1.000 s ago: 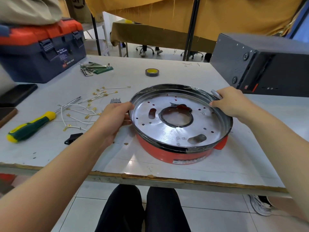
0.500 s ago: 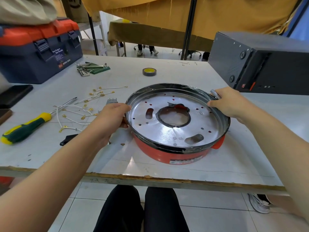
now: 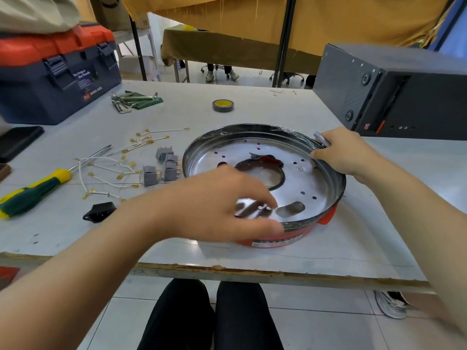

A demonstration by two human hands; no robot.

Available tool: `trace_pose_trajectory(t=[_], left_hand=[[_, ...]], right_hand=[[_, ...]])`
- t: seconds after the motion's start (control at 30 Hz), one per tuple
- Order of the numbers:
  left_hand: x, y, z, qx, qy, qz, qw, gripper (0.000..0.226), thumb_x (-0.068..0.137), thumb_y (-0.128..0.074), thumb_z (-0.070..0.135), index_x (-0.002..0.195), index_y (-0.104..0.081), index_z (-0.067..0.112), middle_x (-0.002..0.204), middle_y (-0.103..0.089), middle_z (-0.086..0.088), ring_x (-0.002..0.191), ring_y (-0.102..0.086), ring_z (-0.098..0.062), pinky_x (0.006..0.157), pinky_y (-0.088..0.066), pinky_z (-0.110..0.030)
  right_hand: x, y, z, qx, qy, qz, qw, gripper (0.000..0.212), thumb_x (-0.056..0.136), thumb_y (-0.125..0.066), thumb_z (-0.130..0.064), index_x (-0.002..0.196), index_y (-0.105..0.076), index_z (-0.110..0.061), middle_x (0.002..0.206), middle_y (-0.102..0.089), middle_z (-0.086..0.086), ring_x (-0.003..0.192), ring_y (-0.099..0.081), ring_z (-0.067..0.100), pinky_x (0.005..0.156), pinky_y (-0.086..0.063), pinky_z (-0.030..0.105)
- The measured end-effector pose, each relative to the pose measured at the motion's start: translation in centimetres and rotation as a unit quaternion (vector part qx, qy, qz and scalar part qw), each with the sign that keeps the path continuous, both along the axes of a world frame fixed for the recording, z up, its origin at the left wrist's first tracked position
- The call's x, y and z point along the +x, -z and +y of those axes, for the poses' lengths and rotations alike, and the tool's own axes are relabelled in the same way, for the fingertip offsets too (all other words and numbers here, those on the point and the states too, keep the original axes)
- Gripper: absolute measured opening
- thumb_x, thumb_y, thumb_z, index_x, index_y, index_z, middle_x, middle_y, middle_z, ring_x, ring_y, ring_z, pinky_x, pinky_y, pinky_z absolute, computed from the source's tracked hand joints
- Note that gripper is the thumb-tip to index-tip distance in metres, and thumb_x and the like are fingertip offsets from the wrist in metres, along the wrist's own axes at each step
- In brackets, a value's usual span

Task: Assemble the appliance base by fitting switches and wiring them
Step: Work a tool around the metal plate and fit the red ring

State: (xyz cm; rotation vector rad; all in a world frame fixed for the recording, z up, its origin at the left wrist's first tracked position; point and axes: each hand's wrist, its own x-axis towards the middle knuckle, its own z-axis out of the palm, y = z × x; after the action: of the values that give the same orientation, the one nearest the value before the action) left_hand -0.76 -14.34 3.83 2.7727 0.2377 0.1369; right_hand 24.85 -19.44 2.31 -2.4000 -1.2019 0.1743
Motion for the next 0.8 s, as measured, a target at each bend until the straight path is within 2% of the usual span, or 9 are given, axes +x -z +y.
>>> trace_pose_trajectory(t=[0.07, 0.2, 0.3, 0.37, 0.43, 0.5, 0.67, 0.8], left_hand=[[0.3, 0.5, -0.2, 0.03, 0.022, 0.037, 0.999, 0.05, 0.082, -0.056, 0.062, 0.116, -0.065, 0.026, 0.118, -0.063, 0.013, 0.108, -0.057, -0.007, 0.091, -0.047, -0.034], [0.0, 1.2, 0.3, 0.034, 0.032, 0.012, 0.999, 0.043, 0.081, -0.065, 0.047, 0.119, -0.062, 0.029, 0.121, -0.063, 0.015, 0.109, -0.058, -0.009, 0.091, -0.047, -0.036], [-0.2, 1.5, 0.8, 0.009, 0.021, 0.01, 1.0, 0.058, 0.08, -0.07, 0.043, 0.132, -0.045, 0.035, 0.125, -0.057, 0.022, 0.112, -0.052, 0.004, 0.094, -0.045, -0.027], [-0.3, 1.7, 1.1, -0.013, 0.017, 0.007, 1.0, 0.066, 0.079, -0.072, 0.039, 0.135, -0.037, 0.035, 0.129, -0.049, 0.024, 0.119, -0.048, 0.005, 0.097, -0.045, -0.026], [-0.3, 1.8, 1.2, -0.018, 0.021, 0.007, 1.0, 0.064, 0.079, -0.072, 0.036, 0.133, -0.038, 0.033, 0.127, -0.044, 0.02, 0.117, -0.052, -0.003, 0.094, -0.047, -0.03], [-0.2, 1.8, 1.2, 0.027, 0.033, 0.008, 0.999, 0.058, 0.081, -0.07, 0.038, 0.132, -0.042, 0.032, 0.126, -0.044, 0.018, 0.111, -0.054, -0.008, 0.09, -0.048, -0.031], [-0.2, 1.3, 0.6, 0.07, 0.063, 0.0, 0.996, 0.051, 0.082, -0.06, 0.05, 0.131, -0.051, 0.038, 0.129, -0.049, 0.023, 0.107, -0.057, -0.003, 0.077, -0.054, -0.033], [0.8, 0.9, 0.7, 0.067, 0.077, -0.002, 0.995, 0.055, 0.075, -0.06, 0.06, 0.125, -0.059, 0.036, 0.119, -0.059, 0.022, 0.104, -0.058, 0.0, 0.072, -0.054, -0.033]], right_hand=[[0.0, 0.1, 0.0, 0.0, -0.003, 0.0, 1.0, 0.044, 0.088, -0.061, -0.012, 0.057, -0.03, -0.01, 0.058, -0.034, 0.008, 0.052, -0.029, 0.02, 0.047, -0.019, 0.031], [0.1, 0.3, 0.0, 0.014, -0.009, 0.007, 1.0, 0.044, 0.088, -0.06, -0.01, 0.056, -0.03, -0.011, 0.057, -0.033, 0.006, 0.051, -0.028, 0.019, 0.047, -0.018, 0.031], [0.3, 0.4, 0.0, 0.024, -0.014, 0.011, 1.0, 0.045, 0.087, -0.061, -0.01, 0.055, -0.03, -0.012, 0.057, -0.032, 0.005, 0.051, -0.027, 0.018, 0.047, -0.017, 0.032], [0.5, 0.4, -0.1, 0.027, -0.015, 0.013, 0.999, 0.045, 0.087, -0.062, -0.011, 0.054, -0.032, -0.013, 0.057, -0.034, 0.004, 0.05, -0.029, 0.017, 0.047, -0.018, 0.031], [0.5, 0.5, 0.0, 0.029, -0.018, 0.016, 0.999, 0.044, 0.087, -0.062, -0.011, 0.054, -0.034, -0.013, 0.056, -0.035, 0.004, 0.05, -0.03, 0.017, 0.046, -0.019, 0.03], [0.6, 0.6, -0.1, 0.031, -0.025, 0.019, 0.999, 0.043, 0.087, -0.062, -0.012, 0.054, -0.034, -0.014, 0.056, -0.035, 0.004, 0.05, -0.03, 0.017, 0.047, -0.02, 0.029], [1.3, 0.9, -0.2, 0.041, -0.043, 0.06, 0.996, 0.037, 0.086, -0.059, -0.012, 0.056, -0.036, -0.013, 0.056, -0.037, 0.004, 0.052, -0.032, 0.019, 0.051, -0.024, 0.029], [1.7, 1.3, -0.2, 0.049, -0.047, 0.078, 0.995, 0.028, 0.084, -0.056, -0.012, 0.06, -0.043, -0.011, 0.058, -0.043, 0.004, 0.054, -0.037, 0.019, 0.052, -0.029, 0.03]])
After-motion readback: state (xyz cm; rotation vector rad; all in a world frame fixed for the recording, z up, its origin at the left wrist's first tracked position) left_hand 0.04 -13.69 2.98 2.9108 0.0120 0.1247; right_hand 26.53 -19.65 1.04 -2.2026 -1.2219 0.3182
